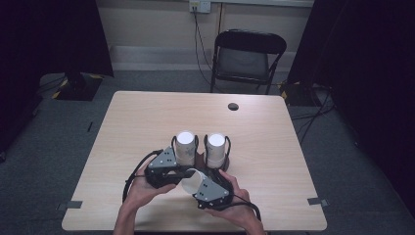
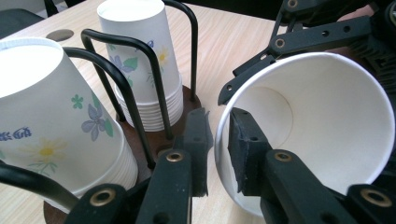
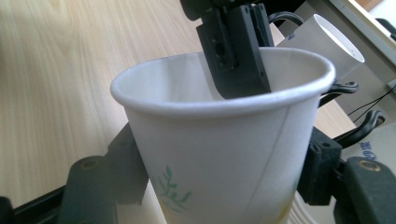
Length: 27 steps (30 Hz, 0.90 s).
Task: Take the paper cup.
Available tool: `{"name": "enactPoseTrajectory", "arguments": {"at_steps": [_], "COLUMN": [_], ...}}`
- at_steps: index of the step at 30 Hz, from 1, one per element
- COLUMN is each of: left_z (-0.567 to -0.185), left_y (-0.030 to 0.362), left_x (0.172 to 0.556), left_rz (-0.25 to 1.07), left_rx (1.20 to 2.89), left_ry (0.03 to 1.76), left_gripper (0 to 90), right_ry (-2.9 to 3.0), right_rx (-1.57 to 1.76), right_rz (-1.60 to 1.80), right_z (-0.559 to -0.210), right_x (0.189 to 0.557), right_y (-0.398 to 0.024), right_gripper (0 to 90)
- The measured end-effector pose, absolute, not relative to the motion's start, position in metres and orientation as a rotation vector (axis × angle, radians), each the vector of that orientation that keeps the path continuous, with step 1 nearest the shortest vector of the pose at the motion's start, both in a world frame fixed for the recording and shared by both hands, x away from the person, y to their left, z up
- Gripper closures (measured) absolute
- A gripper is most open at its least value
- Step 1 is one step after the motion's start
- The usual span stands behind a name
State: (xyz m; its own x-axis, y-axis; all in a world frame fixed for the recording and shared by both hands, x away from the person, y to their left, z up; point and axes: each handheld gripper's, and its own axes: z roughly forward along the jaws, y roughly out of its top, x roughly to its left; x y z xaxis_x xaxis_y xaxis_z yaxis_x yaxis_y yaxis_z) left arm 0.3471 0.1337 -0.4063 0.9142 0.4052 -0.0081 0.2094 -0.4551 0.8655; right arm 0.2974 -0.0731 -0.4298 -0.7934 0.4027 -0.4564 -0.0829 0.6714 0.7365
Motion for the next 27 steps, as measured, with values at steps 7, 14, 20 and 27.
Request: {"name": "enactPoseTrajectory", "arguments": {"at_steps": [7,14,20,27], "left_z": [-0.408,-0.41,-0.41,-0.412], "left_y": [0.135,0.139,0.142,0.145], "left_x": [0.345,0.341,0.339,0.337], "left_rz": [0.264,0.275,0.31,0.35], "left_rx": [2.026,1.963,1.944,1.887], "left_ry": [0.448,0.481,0.493,0.533], "left_gripper": [76.8,74.5,73.1,65.4], "right_ry": [2.273,2.285,2.283,2.282], "right_rx": [0.318,0.373,0.421,0.478], "right_rz": [1.131,1.207,1.268,1.312], "right_z": [-0.431,-0.433,-0.434,-0.435], "right_x": [0.3,0.3,0.304,0.306], "right_y": [-0.079,-0.084,-0.086,-0.088], "right_gripper": [33.1,33.6,33.7,33.7]}}
